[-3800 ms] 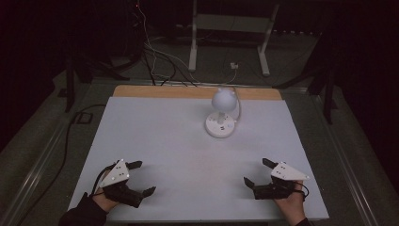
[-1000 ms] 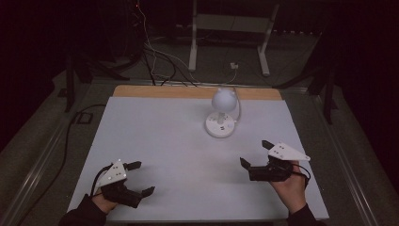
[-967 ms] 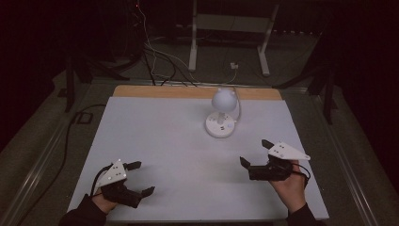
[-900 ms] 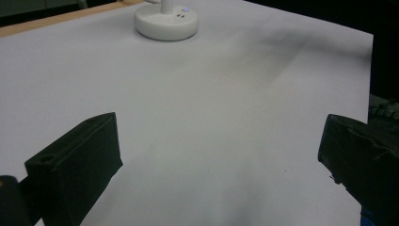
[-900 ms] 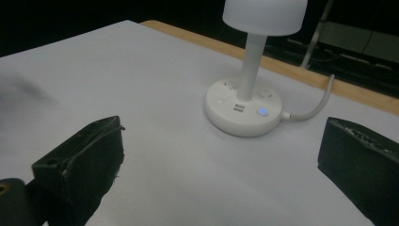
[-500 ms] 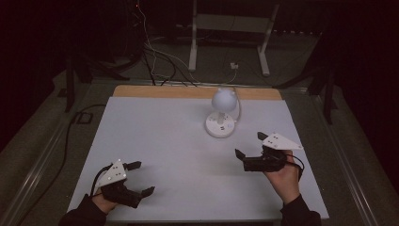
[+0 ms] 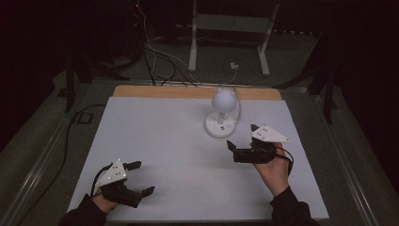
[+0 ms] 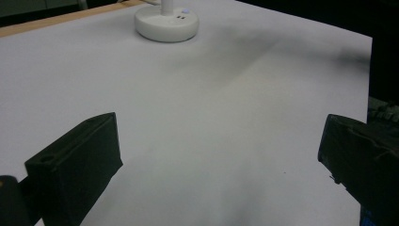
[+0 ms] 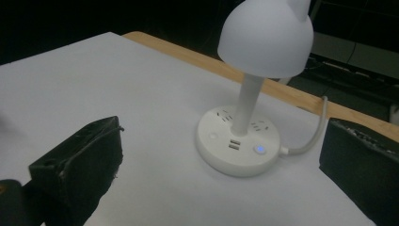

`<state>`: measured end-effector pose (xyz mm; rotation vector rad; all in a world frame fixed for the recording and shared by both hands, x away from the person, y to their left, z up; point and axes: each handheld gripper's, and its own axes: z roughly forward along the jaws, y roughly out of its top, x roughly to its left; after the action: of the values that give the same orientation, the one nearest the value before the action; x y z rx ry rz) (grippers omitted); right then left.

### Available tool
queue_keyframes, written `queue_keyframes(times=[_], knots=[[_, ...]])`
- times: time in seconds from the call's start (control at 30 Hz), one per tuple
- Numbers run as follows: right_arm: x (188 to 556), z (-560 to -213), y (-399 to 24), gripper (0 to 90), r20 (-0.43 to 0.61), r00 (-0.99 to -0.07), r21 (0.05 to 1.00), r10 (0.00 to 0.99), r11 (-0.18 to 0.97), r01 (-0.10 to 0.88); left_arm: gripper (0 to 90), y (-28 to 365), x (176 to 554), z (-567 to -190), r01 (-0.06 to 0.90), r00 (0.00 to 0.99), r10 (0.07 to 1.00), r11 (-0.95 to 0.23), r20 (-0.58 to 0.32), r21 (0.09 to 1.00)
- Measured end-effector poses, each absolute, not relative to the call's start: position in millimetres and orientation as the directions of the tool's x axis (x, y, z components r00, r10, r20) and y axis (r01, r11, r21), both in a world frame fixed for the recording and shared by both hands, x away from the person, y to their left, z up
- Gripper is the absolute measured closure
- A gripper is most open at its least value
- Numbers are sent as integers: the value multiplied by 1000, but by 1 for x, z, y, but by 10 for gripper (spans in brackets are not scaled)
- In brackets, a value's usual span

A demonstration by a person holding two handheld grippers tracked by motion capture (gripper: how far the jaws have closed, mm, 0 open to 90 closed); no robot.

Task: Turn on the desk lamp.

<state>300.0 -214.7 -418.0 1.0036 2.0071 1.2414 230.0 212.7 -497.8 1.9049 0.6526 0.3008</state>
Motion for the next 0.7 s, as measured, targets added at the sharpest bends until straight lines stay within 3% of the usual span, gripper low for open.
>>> queue_keyframes(times=[0.7], knots=[[333, -410, -178, 0, -58, -510, 934, 858, 227, 276, 4, 213, 230, -497, 296, 819, 567, -293, -85, 909]])
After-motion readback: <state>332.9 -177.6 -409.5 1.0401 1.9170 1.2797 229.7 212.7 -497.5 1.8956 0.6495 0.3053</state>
